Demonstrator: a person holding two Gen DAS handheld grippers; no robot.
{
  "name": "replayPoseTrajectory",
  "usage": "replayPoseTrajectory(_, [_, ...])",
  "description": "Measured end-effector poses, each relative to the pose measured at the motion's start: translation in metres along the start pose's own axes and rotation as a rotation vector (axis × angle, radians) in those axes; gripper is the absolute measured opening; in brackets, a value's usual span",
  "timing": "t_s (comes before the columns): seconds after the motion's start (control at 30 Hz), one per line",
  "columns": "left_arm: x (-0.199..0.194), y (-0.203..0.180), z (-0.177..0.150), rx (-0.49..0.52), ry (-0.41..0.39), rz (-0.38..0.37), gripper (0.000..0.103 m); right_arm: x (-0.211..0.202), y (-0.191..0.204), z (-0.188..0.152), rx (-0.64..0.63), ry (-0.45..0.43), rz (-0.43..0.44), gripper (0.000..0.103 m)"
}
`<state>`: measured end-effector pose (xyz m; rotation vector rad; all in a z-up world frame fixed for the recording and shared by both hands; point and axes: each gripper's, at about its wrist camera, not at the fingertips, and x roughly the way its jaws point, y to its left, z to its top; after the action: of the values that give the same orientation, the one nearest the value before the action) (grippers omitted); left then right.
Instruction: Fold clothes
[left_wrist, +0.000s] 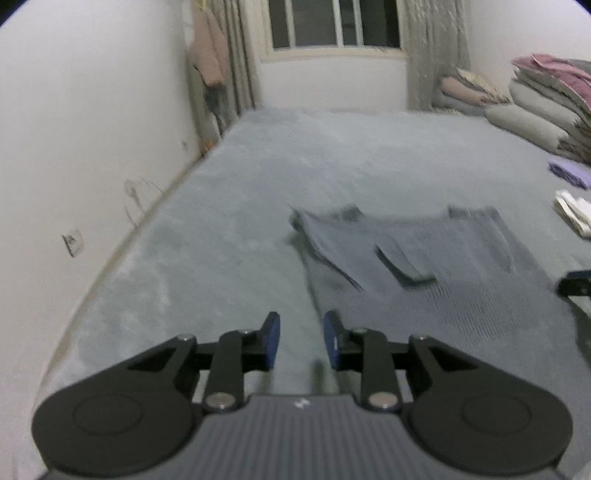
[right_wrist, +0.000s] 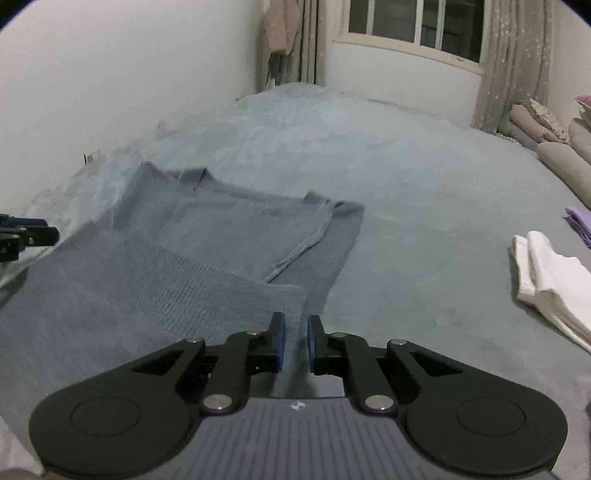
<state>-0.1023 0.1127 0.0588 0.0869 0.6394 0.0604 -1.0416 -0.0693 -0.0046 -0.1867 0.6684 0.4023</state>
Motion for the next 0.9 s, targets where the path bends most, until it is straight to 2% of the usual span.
replayPoseTrajectory(0.1, [-0.007,-0.006,0.018,0.007,-0.025,-0.069,0.024,-0.005,-0.003,0.015,0.016,-0.026,0.047,0.015])
replayPoseTrajectory(0.23, [0.001,-0.048,0.032,0.072,-0.005,-0.18,0.028,0.01,0.011,0.022,-0.023,-0.009,0.096,0.015])
replayPoseTrajectory(0.27, [0.008,-0.061,0.032,0.099,0.012,-0.188,0.029,0.015,0.015,0.022,-0.037,-0.001,0.105,0.015])
replayPoseTrajectory(0.37, [0.03,-0.083,0.02,0.164,0.055,-0.162,0.03,0.03,0.028,0.022,-0.08,0.023,0.132,0.015])
replayPoseTrajectory(0.47, [0.046,-0.082,0.01,0.162,0.1,-0.144,0.031,0.045,0.041,0.021,-0.122,0.048,0.158,0.016])
replayPoseTrajectory(0.5, [0.049,-0.078,0.009,0.148,0.102,-0.136,0.032,0.045,0.041,0.021,-0.121,0.047,0.158,0.017])
replayPoseTrajectory(0.63, [0.054,-0.06,0.004,0.096,0.115,-0.117,0.033,0.044,0.03,0.02,-0.093,0.048,0.123,0.033])
replayPoseTrajectory(0.77, [0.051,-0.063,-0.002,0.111,0.1,-0.087,0.034,0.045,0.019,0.017,-0.053,0.052,0.134,0.033])
replayPoseTrajectory(0.9, [0.049,-0.061,-0.002,0.097,0.092,-0.076,0.035,0.042,0.014,0.016,-0.036,0.05,0.11,0.033])
